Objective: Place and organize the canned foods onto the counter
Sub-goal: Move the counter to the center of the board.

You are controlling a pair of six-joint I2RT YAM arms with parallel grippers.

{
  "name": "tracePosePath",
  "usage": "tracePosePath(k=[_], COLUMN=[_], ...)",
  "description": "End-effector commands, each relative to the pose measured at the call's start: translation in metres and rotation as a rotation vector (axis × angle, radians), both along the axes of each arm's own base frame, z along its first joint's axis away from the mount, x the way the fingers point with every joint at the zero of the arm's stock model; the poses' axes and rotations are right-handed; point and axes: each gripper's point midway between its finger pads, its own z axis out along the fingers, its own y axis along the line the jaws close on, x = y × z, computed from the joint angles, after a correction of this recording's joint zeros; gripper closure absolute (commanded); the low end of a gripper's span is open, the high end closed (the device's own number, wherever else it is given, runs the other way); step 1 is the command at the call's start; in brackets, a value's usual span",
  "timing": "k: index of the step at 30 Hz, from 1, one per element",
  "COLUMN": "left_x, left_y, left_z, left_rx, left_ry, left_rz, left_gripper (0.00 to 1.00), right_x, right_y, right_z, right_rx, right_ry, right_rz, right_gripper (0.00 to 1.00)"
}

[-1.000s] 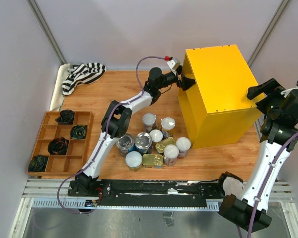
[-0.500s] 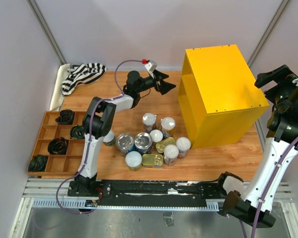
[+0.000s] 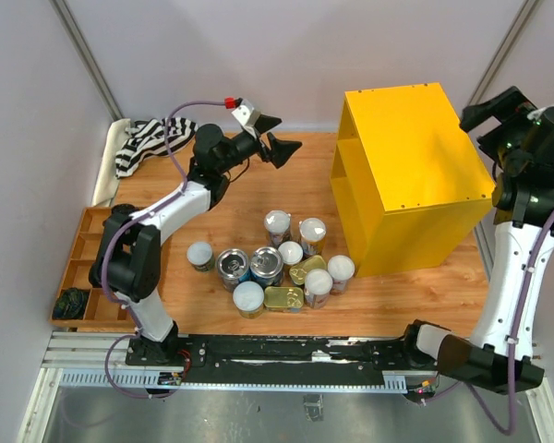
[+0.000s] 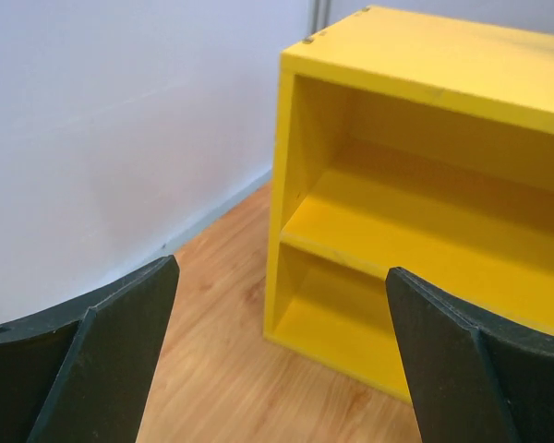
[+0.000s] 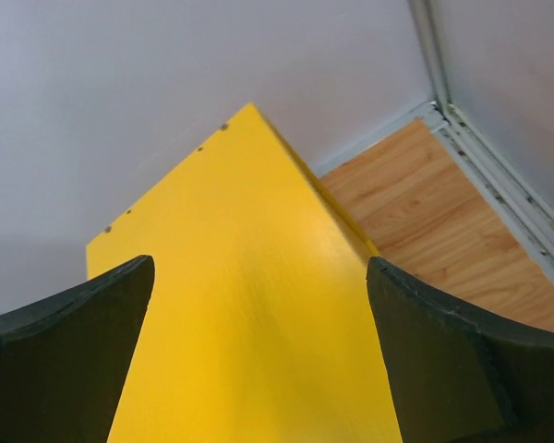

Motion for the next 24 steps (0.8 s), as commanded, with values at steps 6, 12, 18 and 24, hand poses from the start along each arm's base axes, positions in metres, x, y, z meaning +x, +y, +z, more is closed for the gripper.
tracePosePath(k=[6, 12, 18, 24], left_x=[-0.011, -0.079, -0.147, -0.175], left_y=[0.079, 0.105, 0.094, 0.075], left_z=[-0.043, -0.047, -0.066, -0.123], left_rx=[0.155, 0.081, 0.044, 0.135], left_ry=[0.231, 0.314, 0.352, 0.413], left_rz=[0.302, 0.339, 0.246, 0.157], left_gripper=[0.00, 0.00, 0.00, 0.00], right_x=[0.028, 0.050, 0.040, 0.027], right_y=[0.092, 0.181, 0.195, 0.182], right_z=[0.034, 0.015, 0.008, -0.008], right_rx=[-0.208, -0.342, -0.416, -0.441], right_ry=[-0.050, 0.004, -0.022, -0.002], right_rz=[0.164, 0.354, 0.372, 0.338], right_gripper=[0.01, 0.01, 0.02, 0.02])
